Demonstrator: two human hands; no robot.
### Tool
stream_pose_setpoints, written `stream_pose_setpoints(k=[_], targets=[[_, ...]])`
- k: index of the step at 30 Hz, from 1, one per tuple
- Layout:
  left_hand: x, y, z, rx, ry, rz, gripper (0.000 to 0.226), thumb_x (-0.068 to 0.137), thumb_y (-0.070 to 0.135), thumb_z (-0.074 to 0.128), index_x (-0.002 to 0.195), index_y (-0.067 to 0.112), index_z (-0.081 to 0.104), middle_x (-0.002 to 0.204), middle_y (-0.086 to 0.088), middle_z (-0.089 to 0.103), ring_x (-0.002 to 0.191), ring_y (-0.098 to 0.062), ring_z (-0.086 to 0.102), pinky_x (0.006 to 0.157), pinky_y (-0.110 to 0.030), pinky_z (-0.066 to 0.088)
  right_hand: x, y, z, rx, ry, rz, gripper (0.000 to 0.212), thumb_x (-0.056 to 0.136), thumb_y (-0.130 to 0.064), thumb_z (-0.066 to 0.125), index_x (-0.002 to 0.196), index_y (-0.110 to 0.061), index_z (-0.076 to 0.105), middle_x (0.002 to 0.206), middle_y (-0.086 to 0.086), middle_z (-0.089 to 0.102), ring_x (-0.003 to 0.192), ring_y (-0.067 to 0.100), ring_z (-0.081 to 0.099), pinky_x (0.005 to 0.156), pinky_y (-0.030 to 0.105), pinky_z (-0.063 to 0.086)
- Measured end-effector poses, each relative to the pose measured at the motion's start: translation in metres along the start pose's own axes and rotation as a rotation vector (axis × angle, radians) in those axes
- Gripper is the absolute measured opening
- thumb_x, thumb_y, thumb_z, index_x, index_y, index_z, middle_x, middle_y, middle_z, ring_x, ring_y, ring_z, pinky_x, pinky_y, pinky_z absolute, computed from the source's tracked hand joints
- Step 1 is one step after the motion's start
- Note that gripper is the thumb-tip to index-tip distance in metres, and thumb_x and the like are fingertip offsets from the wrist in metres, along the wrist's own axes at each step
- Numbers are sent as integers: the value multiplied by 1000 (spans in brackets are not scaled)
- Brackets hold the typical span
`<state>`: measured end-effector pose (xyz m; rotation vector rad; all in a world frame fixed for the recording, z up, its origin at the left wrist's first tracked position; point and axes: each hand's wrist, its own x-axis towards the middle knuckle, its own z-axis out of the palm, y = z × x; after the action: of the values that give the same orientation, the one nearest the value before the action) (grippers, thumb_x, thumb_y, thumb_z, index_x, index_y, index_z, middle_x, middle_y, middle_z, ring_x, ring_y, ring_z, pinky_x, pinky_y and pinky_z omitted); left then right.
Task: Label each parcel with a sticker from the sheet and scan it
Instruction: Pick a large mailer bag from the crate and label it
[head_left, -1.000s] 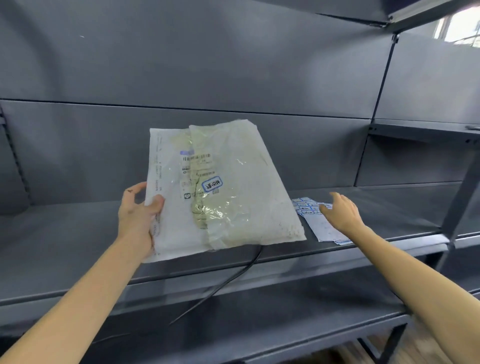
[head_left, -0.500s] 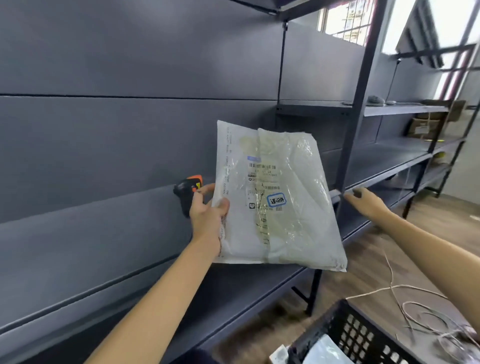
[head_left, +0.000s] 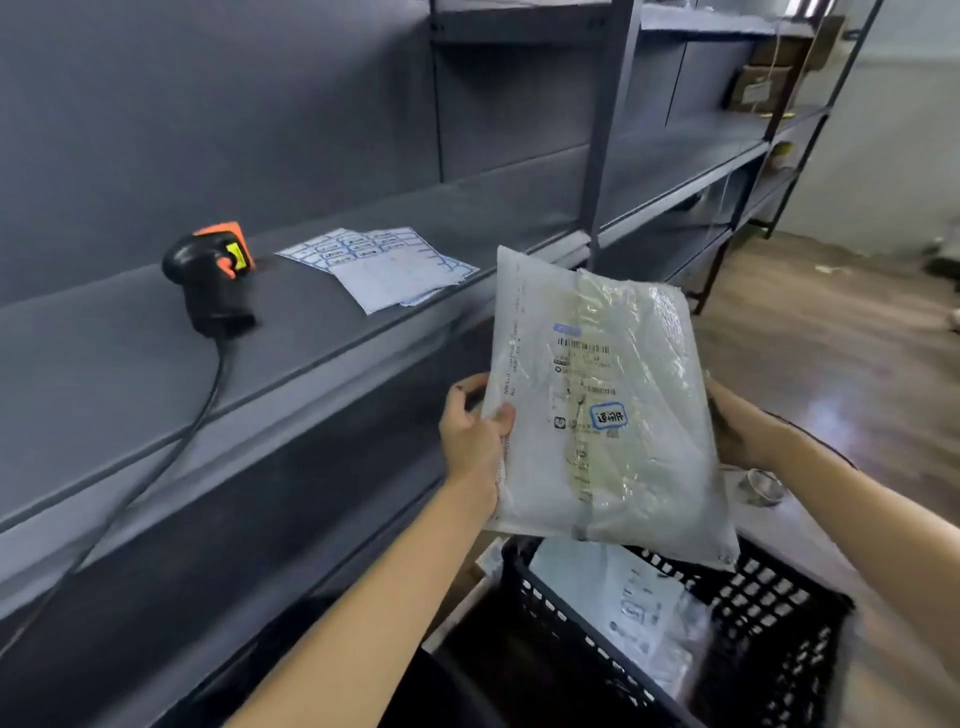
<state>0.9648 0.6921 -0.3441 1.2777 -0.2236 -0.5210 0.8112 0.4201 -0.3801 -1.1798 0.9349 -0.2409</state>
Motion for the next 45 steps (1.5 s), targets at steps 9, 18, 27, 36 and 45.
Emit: stream_pose_setpoints(k=[9,18,27,36,45], targets=[[-10,-98,-1,89,3,-269,33,87,-5,59,112,16,55,104,-1,69,94,-19,67,85,-37,55,30,109,-54,-19,-189,123,66,84,-50,63,129,-2,57,125,18,63,107,31,65,93,43,53],[16,-179,-33,627,-287,-171,33,91,8,58,112,34,52,116,22,52,118,-1,46,93,-14,34,44,98,-121,-275,49,43,48,75,-22,71,117,-1,62,86,10,74,64,23,71,55,33,58],[32,-211,-70,1334,-373,27,49,95,30,50,142,25,39,149,8,39,139,-10,30,113,-24,13,81,106,-121,-690,19,110,25,76,-18,77,98,-7,70,91,15,72,66,21,68,62,22,54],[31,-221,-92,1467,-343,-67,49,97,30,45,145,22,34,154,4,31,145,-12,18,118,-30,1,140,183,-72,-655,-53,228,52,64,-17,85,110,0,67,111,18,68,93,29,65,91,40,50],[35,-227,-97,1487,-335,-73,49,96,28,48,143,21,36,154,2,32,145,-14,18,120,-32,2,158,222,-42,-1222,397,150,85,77,-41,76,138,-5,29,141,27,38,132,42,33,108,52,26]])
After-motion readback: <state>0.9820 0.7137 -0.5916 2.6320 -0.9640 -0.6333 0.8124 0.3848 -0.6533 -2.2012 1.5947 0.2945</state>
